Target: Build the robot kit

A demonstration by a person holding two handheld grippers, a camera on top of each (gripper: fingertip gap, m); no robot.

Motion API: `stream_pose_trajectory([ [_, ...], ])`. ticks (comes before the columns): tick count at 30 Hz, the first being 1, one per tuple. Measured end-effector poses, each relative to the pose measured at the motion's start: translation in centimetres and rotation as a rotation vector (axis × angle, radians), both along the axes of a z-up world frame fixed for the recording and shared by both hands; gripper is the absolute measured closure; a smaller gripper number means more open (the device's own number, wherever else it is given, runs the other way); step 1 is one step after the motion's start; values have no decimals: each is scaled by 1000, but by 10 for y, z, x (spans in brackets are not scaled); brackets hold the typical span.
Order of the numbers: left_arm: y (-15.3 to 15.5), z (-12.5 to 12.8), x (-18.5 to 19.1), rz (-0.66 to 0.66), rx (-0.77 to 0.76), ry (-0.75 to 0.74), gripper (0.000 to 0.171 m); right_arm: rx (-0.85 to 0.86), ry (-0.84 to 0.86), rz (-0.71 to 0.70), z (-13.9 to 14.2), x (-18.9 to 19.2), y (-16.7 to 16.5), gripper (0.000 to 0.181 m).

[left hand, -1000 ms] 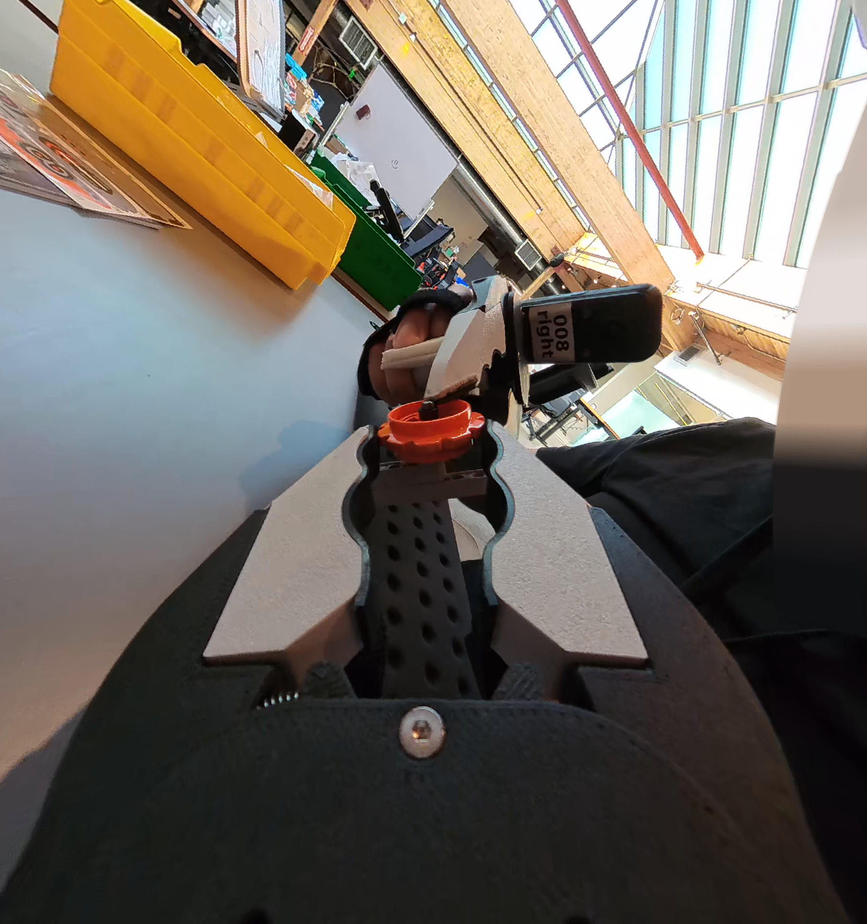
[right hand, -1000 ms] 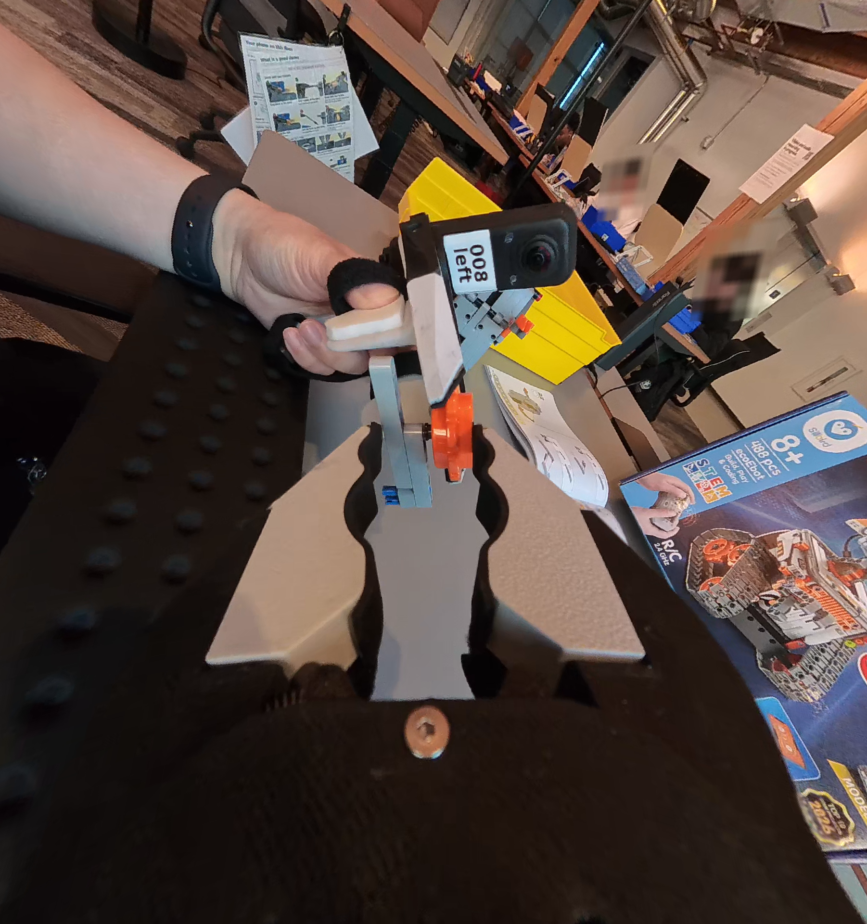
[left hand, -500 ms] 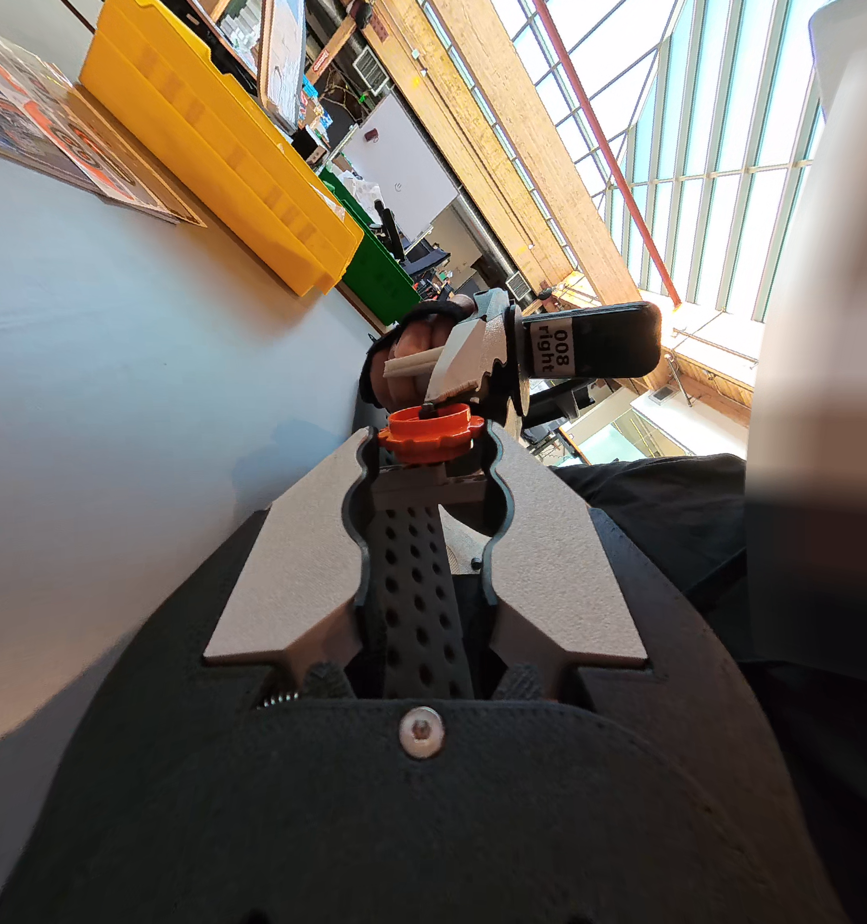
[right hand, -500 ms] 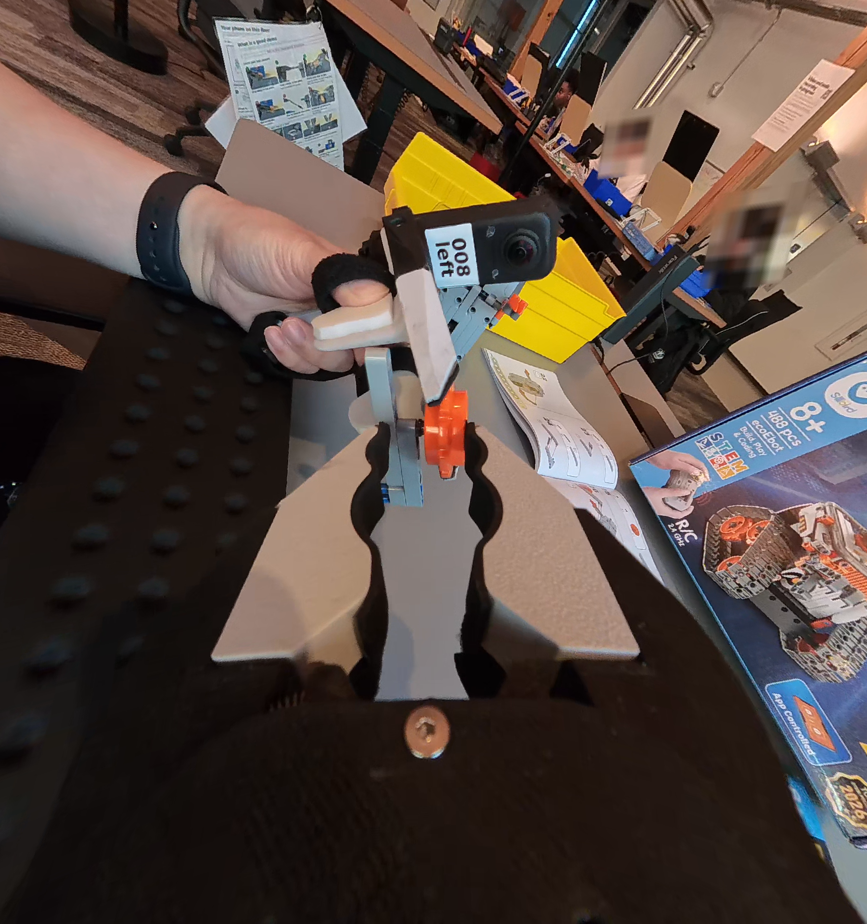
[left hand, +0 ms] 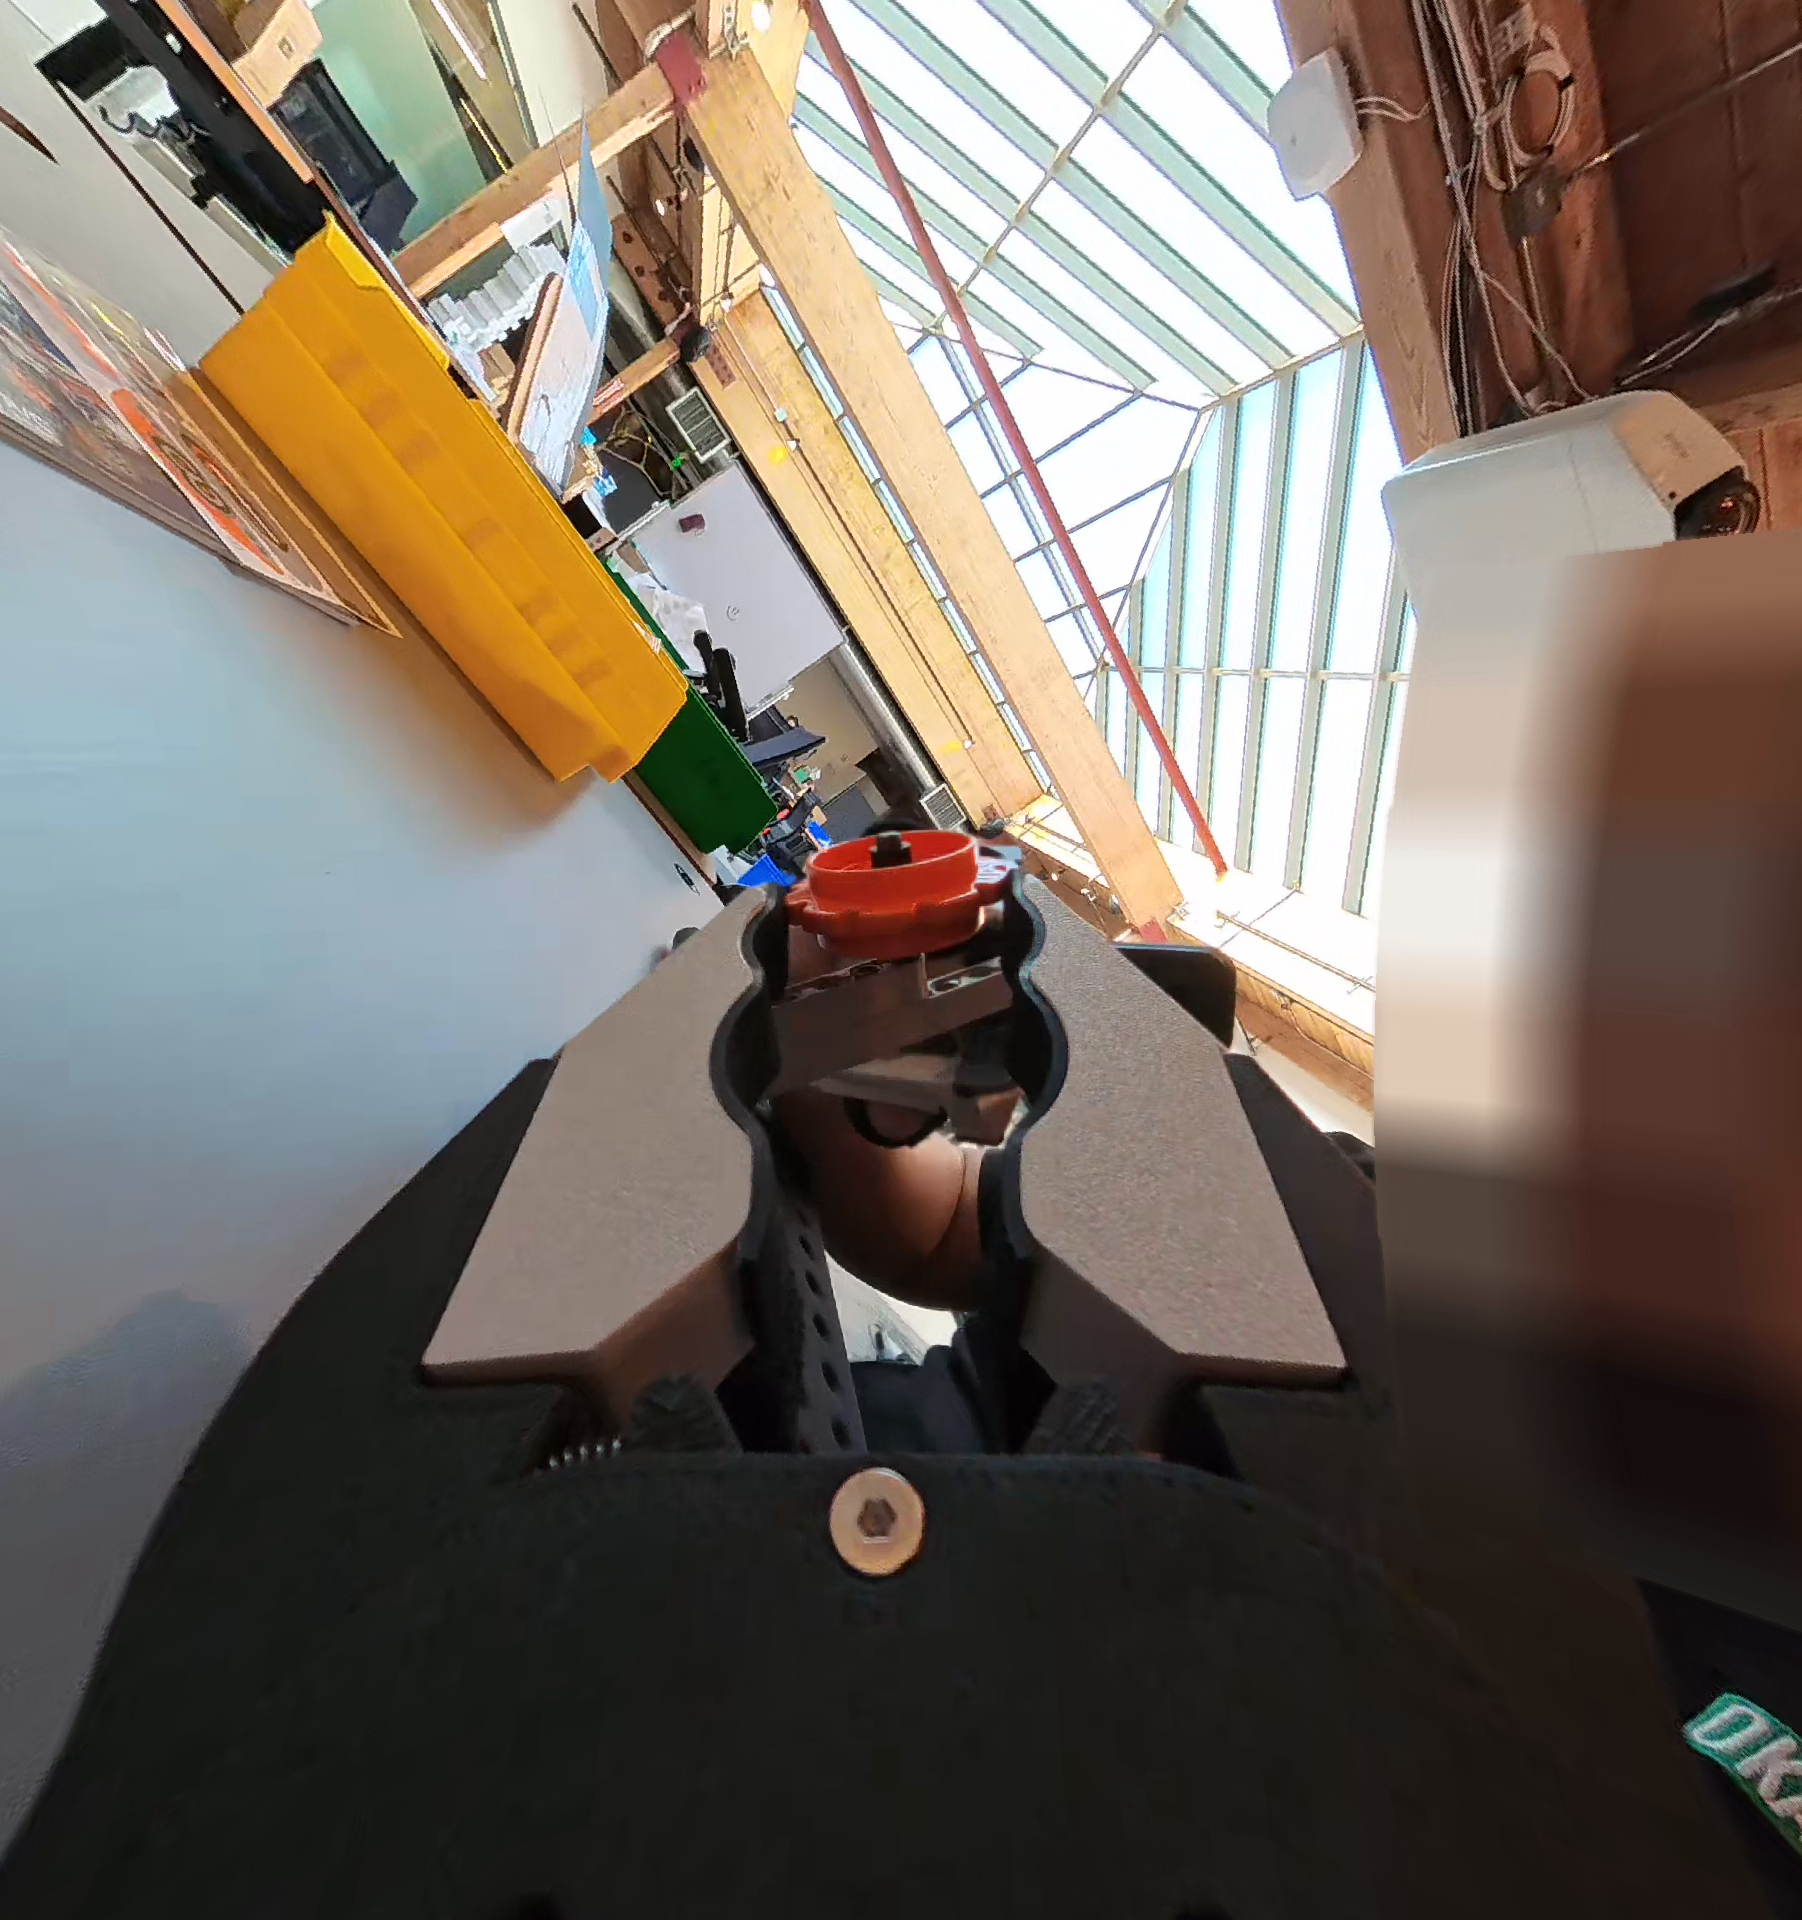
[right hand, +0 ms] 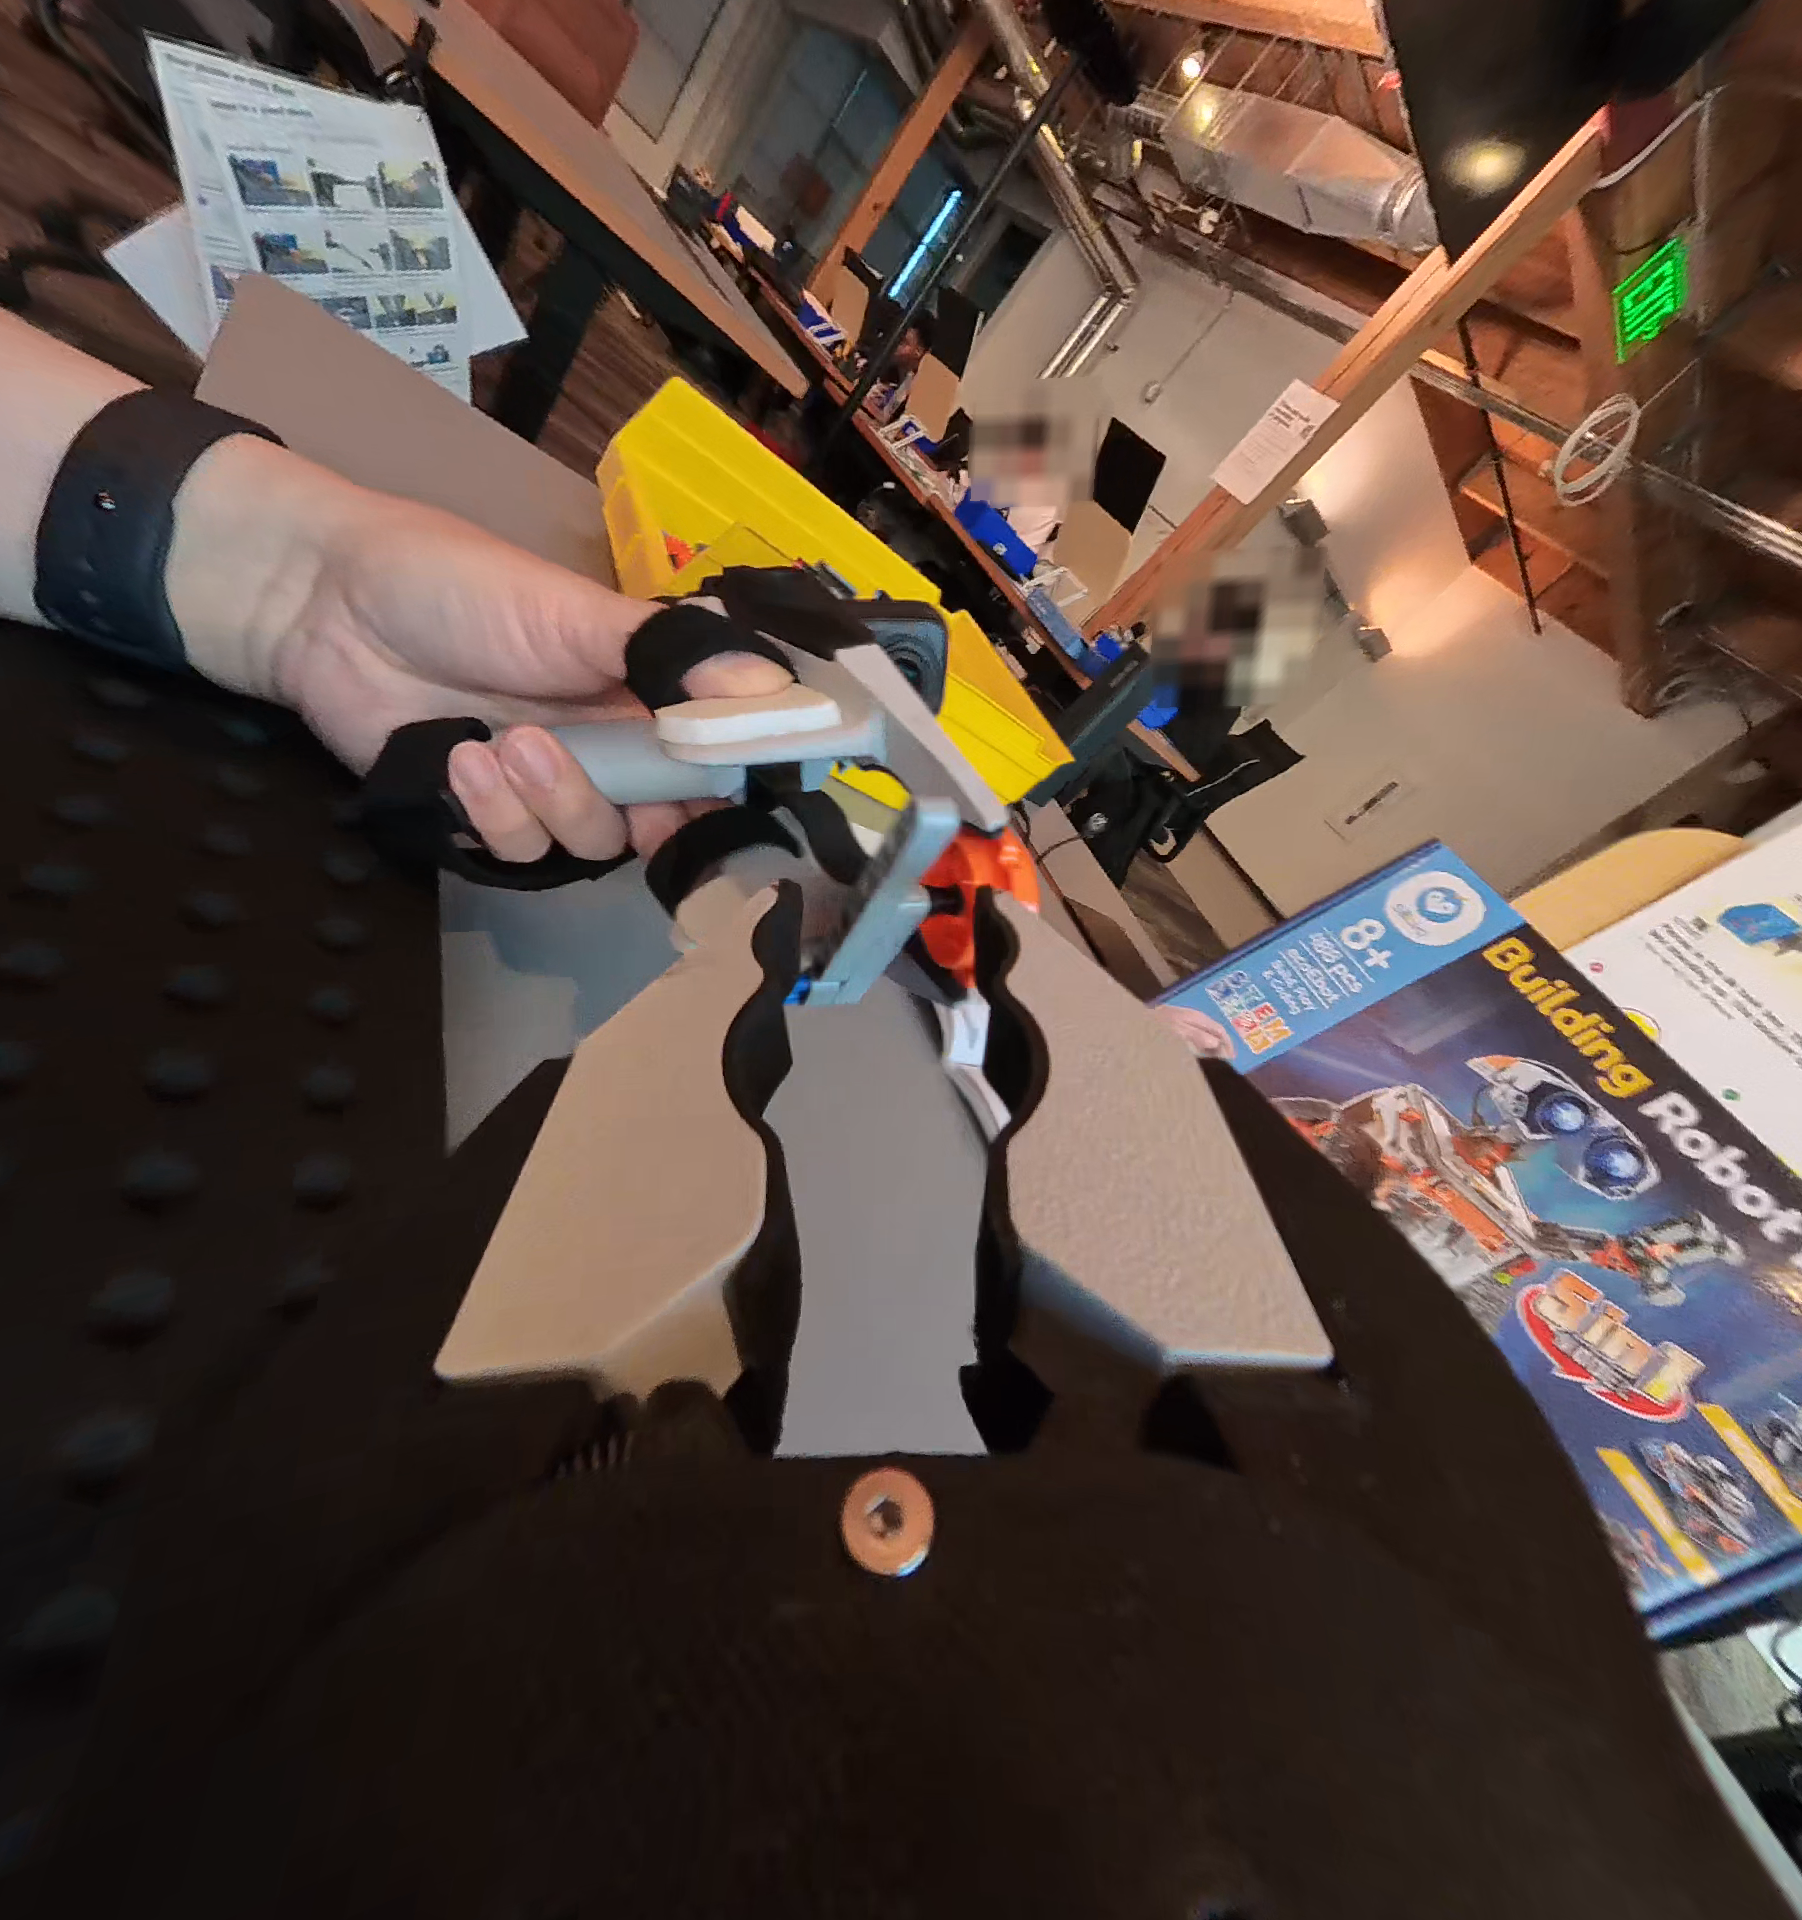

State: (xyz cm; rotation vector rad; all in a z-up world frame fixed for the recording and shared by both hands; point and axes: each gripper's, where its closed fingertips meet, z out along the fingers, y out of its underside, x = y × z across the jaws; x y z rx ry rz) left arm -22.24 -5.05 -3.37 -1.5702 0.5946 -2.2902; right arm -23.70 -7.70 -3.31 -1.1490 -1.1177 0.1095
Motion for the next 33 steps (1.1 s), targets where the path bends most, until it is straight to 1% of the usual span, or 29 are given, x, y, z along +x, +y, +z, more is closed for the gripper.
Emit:
stream_pose_trajectory([
  [3, 1, 1, -3, 13, 5, -5, 132, -32, -16, 1, -7, -12, 3, 151],
  [10, 0, 4, -4, 8, -2, -23, 132, -19, 13, -55, -5, -11, 11, 152],
  [16, -2, 8, -6, 5, 11, -41, 132, 33, -2, -93, -2, -13, 13, 154],
  [25, -3, 8, -6, 10, 29, -39, 132, 89, -24, -145, 1, -14, 17, 162],
  [31, -6, 10, -7, -3, 40, -46, 132, 92, -34, -128, -1, -16, 11, 156],
  [33, -9, 10, -6, -9, 52, -41, 132, 114, -38, -139, 1, -13, 11, 164],
])
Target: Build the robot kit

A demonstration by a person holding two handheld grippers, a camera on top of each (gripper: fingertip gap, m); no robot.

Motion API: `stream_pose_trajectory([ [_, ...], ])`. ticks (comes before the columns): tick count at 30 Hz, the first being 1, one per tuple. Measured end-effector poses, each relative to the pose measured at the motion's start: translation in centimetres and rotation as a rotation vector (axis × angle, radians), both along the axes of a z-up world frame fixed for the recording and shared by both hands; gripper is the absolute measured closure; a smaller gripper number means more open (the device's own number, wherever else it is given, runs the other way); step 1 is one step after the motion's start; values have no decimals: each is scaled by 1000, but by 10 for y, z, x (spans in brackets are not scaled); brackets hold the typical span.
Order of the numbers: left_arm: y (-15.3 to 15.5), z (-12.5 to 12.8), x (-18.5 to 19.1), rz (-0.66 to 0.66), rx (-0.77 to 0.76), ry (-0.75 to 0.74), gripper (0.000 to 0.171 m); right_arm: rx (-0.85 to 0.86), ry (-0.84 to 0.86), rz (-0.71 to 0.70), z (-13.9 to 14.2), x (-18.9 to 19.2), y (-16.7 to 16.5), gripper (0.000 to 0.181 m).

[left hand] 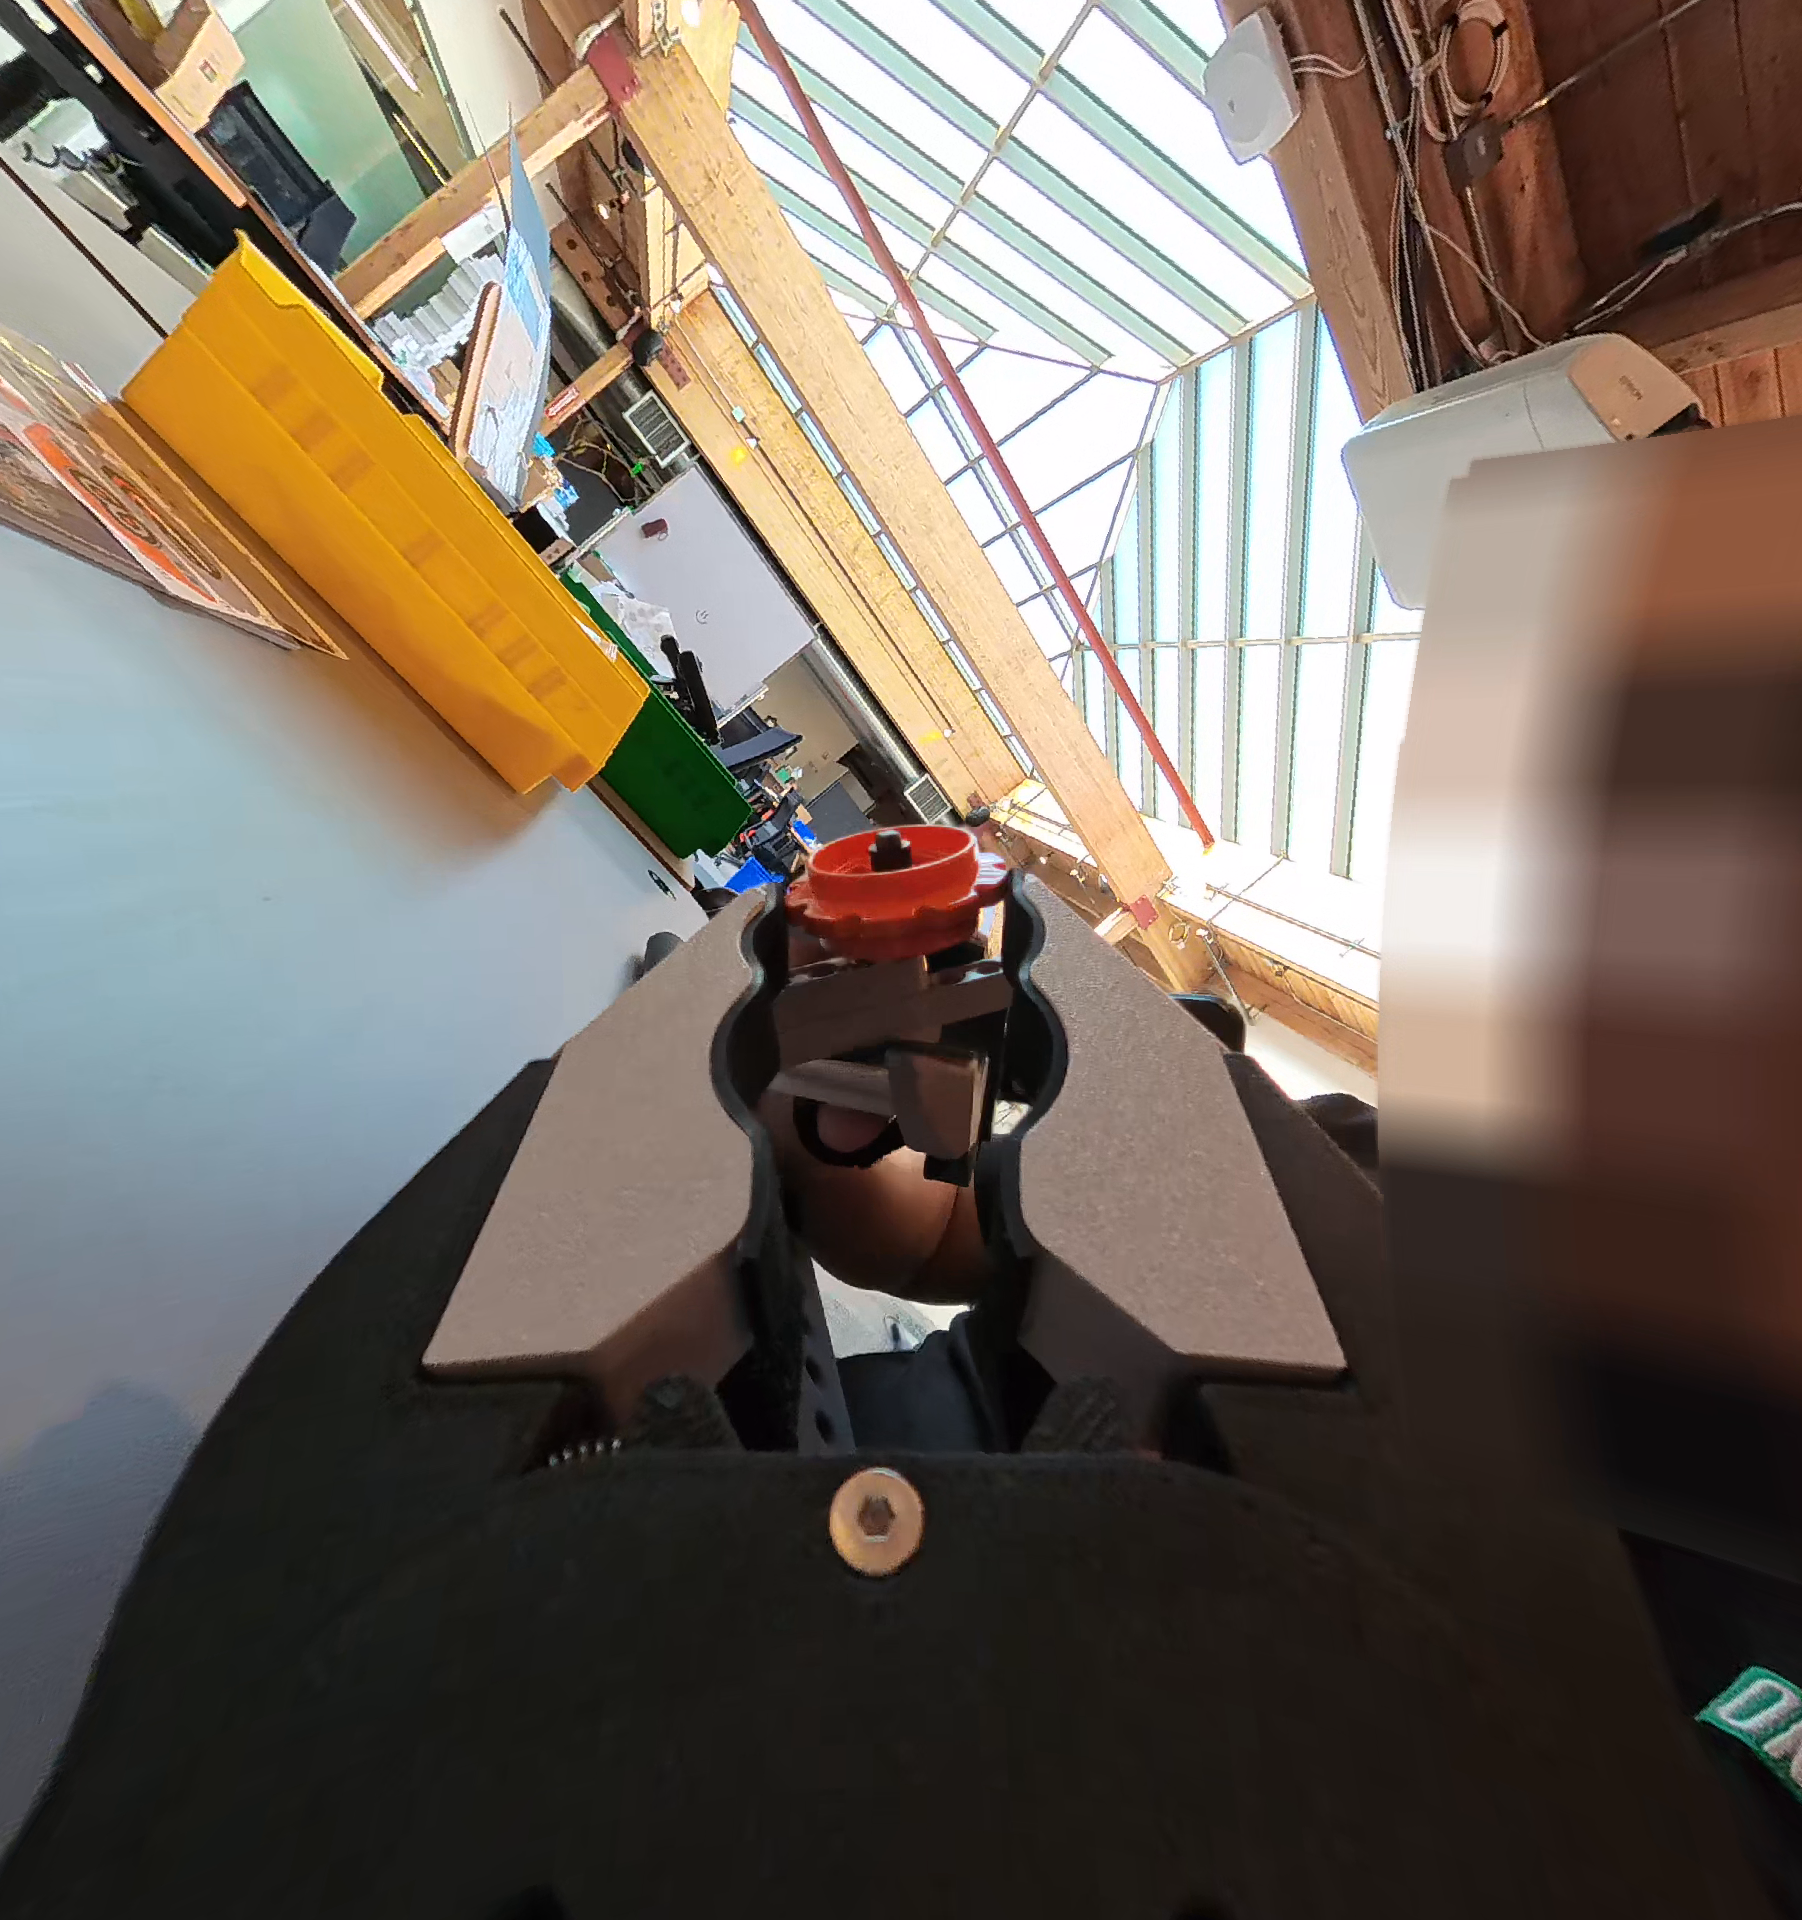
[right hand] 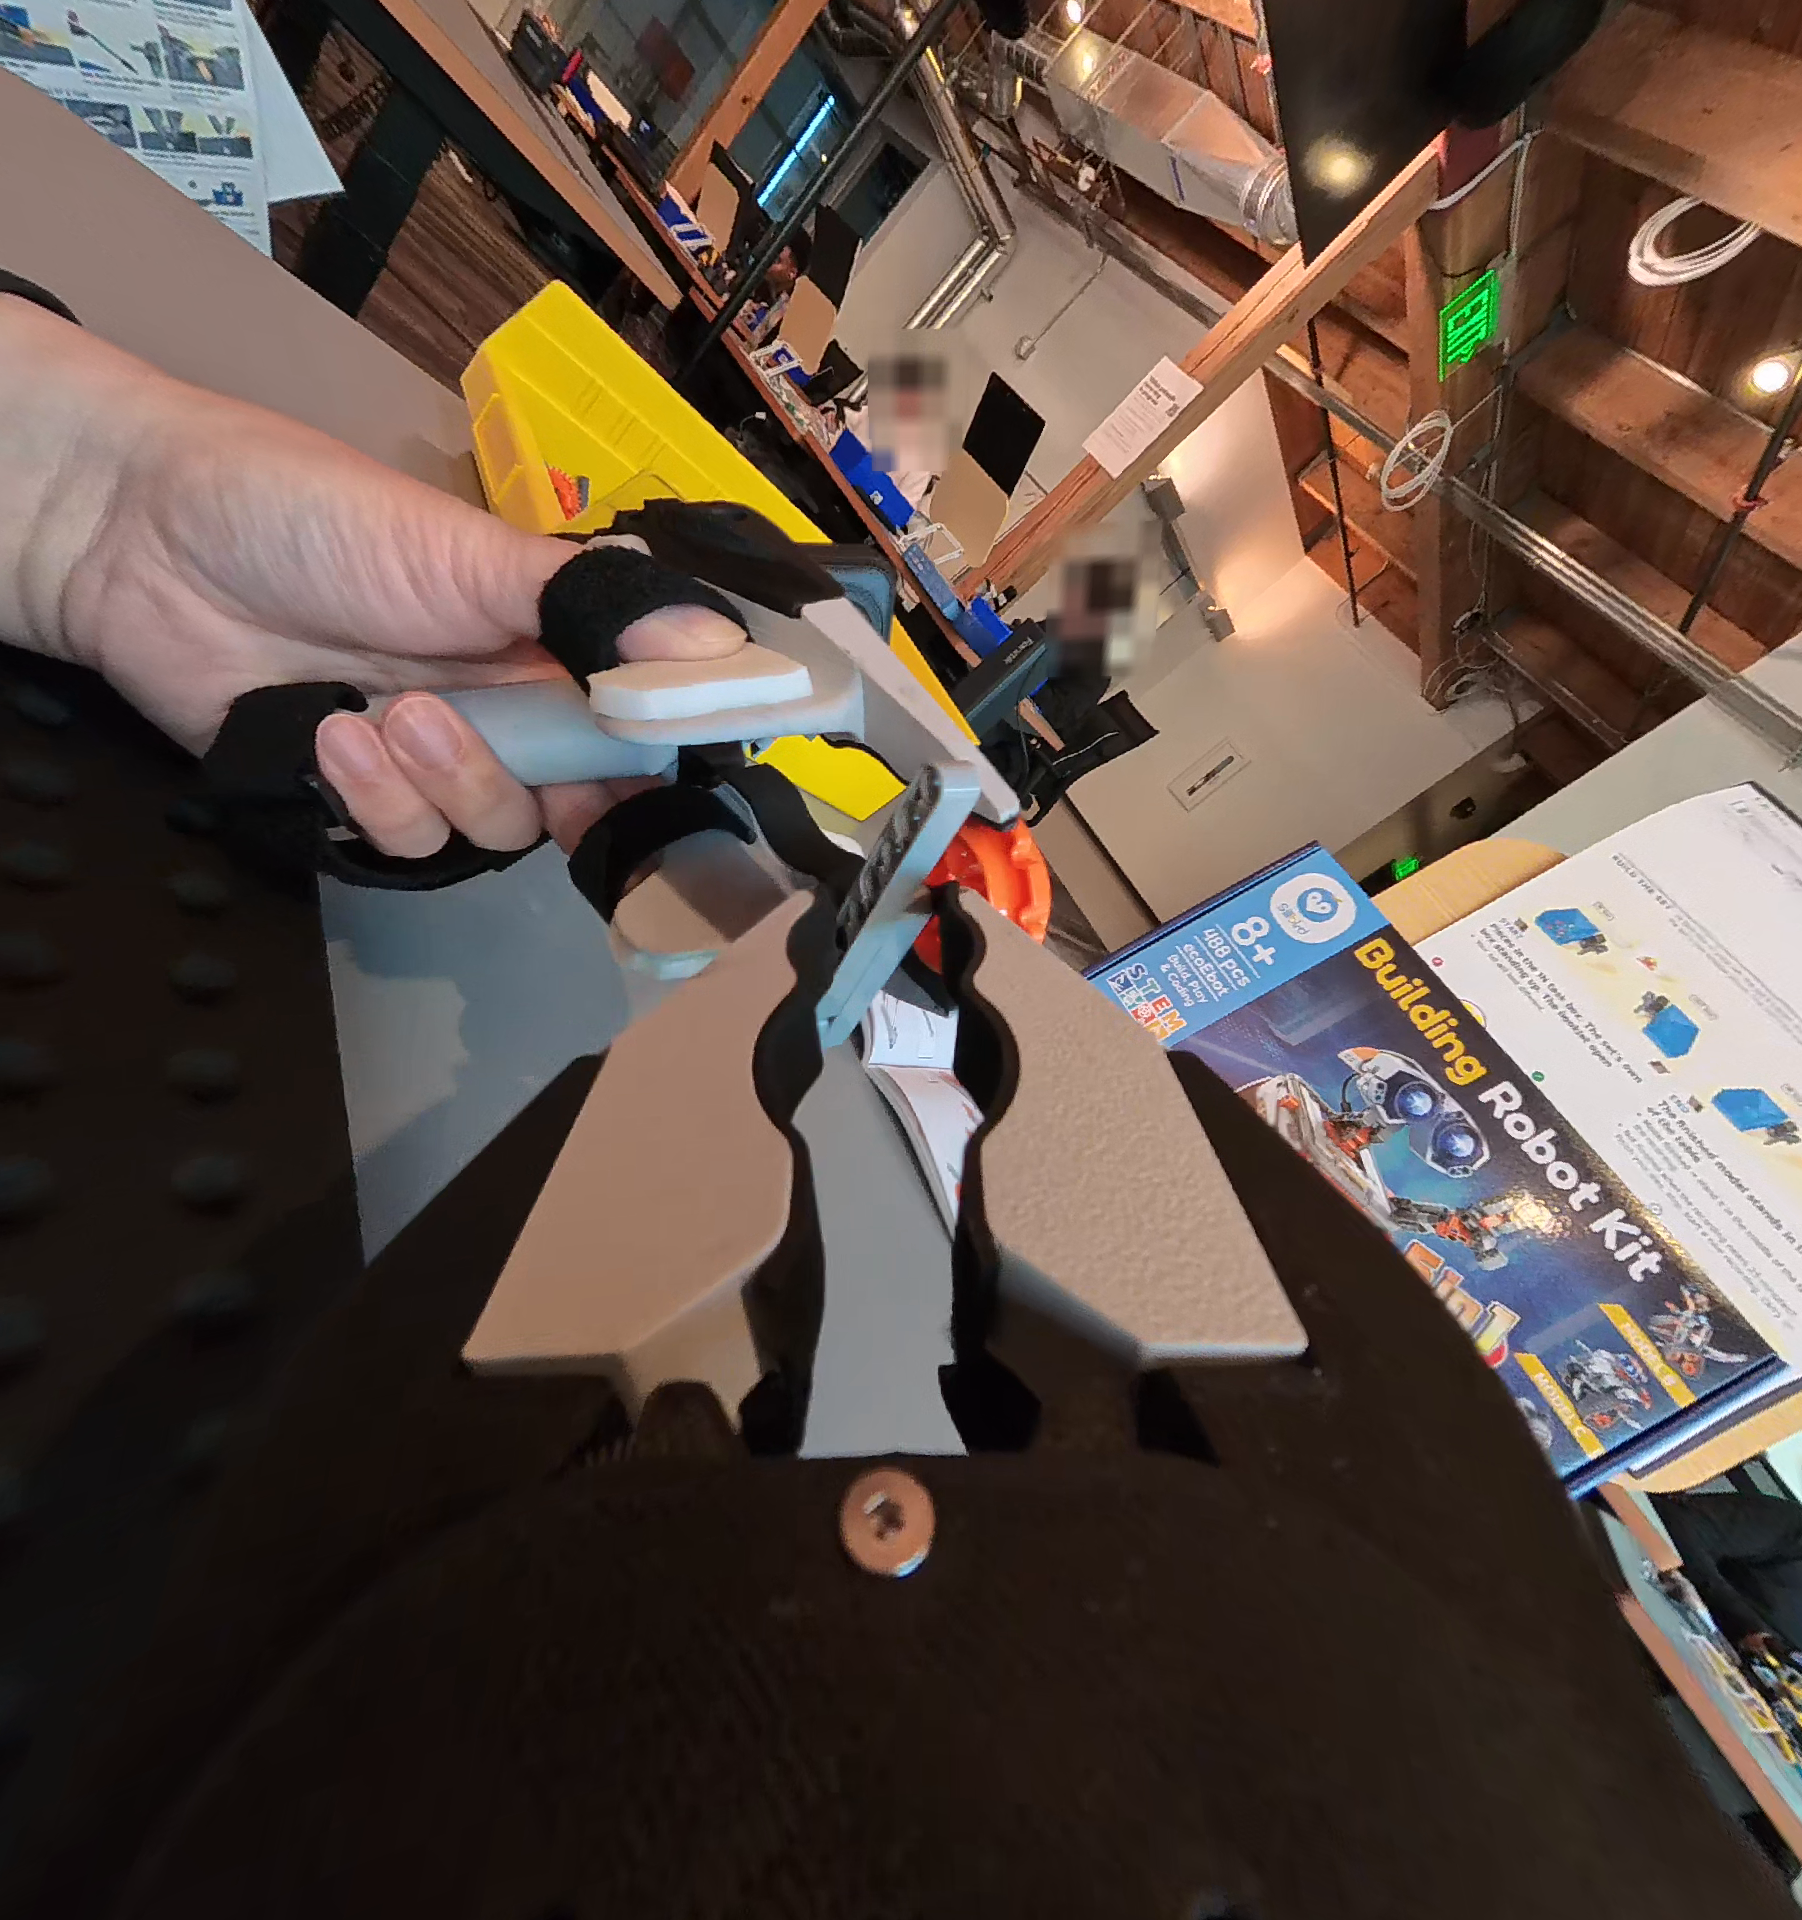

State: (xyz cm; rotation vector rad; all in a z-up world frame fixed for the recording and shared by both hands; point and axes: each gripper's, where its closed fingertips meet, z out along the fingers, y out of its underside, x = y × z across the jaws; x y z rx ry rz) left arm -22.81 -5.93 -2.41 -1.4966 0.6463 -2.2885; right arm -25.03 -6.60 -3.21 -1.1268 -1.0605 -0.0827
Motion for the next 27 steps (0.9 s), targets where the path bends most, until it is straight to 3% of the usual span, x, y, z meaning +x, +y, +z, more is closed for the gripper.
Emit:
stream_pose_trajectory([
  [27, -8, 1, 0, -3, 64, 13, 132, -51, 13, 40, -1, 4, -7, 166],
])
